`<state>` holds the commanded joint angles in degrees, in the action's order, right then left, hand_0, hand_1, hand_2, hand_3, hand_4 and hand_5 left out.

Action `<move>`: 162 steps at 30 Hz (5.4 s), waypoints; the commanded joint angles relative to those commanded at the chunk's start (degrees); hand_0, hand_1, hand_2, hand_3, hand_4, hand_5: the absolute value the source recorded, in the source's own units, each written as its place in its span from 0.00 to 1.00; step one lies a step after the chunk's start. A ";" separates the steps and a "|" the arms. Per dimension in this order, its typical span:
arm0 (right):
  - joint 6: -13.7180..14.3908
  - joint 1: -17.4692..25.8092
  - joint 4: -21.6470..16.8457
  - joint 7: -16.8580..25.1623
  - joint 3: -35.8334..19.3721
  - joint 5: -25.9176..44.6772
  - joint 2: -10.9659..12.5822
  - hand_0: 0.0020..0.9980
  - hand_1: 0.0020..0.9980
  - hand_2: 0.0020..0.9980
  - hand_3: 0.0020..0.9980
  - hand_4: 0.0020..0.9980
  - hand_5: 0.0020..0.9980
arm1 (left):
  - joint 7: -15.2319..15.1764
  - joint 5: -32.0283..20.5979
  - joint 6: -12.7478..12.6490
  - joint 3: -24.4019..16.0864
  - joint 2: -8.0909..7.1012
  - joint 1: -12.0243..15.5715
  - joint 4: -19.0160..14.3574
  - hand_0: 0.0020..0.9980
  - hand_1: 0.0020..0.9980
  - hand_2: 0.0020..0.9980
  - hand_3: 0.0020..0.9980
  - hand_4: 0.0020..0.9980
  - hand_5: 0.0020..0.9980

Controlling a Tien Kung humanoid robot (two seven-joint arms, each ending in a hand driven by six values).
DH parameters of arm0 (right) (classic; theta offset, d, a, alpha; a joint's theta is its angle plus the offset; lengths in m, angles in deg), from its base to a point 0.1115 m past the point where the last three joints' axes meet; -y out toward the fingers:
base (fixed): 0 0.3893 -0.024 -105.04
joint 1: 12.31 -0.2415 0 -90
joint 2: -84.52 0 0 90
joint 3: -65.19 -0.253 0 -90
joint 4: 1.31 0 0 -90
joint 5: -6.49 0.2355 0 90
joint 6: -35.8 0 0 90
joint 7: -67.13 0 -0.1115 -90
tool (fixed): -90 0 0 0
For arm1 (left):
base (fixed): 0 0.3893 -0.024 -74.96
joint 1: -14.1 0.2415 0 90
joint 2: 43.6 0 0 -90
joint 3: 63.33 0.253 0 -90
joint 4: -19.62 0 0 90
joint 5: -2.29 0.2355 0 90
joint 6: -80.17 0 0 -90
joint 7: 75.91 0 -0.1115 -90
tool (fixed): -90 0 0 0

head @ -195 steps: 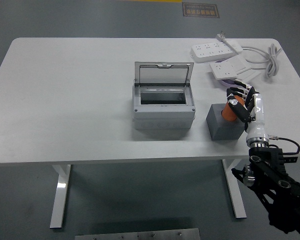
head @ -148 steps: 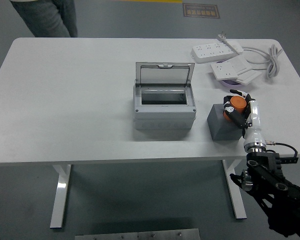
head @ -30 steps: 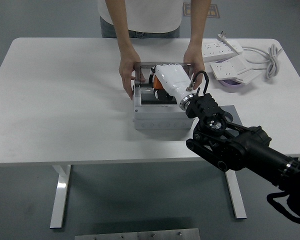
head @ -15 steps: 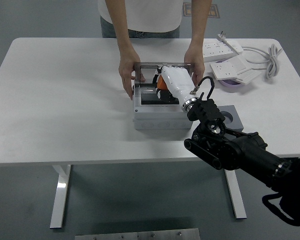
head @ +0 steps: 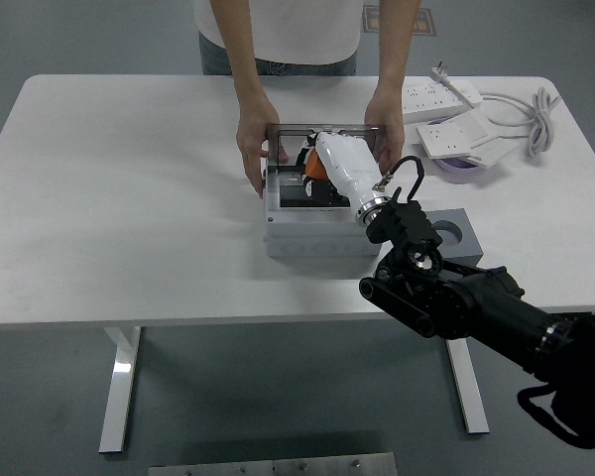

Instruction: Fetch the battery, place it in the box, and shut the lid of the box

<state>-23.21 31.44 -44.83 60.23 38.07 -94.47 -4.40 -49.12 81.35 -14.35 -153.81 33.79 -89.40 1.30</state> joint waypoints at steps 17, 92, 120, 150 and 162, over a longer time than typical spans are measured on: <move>-2.17 0.02 0.02 2.22 0.41 2.53 0.17 0.52 0.39 0.47 0.59 0.60 0.03 | 0.05 -0.04 -0.07 0.01 -0.04 0.04 -0.04 0.57 0.72 0.67 0.61 0.70 0.18; -5.46 -10.36 -0.82 -3.18 -2.49 5.03 4.63 0.22 0.31 0.40 0.50 0.72 0.40 | 0.97 1.76 0.13 -0.95 -0.14 -0.84 -0.46 0.57 0.72 0.67 0.61 0.70 0.18; -4.75 -8.66 2.68 -1.58 3.41 10.45 4.46 0.81 0.65 0.63 0.63 0.88 0.66 | 1.14 1.77 0.34 -0.86 -0.13 -0.27 -0.51 0.58 0.72 0.67 0.61 0.70 0.18; -7.63 -5.21 -10.55 -6.22 7.01 5.02 11.68 0.74 0.62 0.62 0.63 0.88 0.66 | 2.23 -5.05 -2.32 2.69 -0.84 4.10 -1.29 0.58 0.72 0.66 0.61 0.70 0.18; -7.94 -3.60 -13.70 -7.89 5.77 3.16 13.36 0.54 0.59 0.62 0.64 0.88 0.66 | 2.17 -5.47 -2.65 2.80 -0.81 4.20 -1.33 0.58 0.72 0.66 0.61 0.70 0.18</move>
<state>-31.15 27.84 -58.53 52.35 43.84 -91.32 8.96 -46.95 75.88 -17.00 -151.01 32.98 -85.20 -0.03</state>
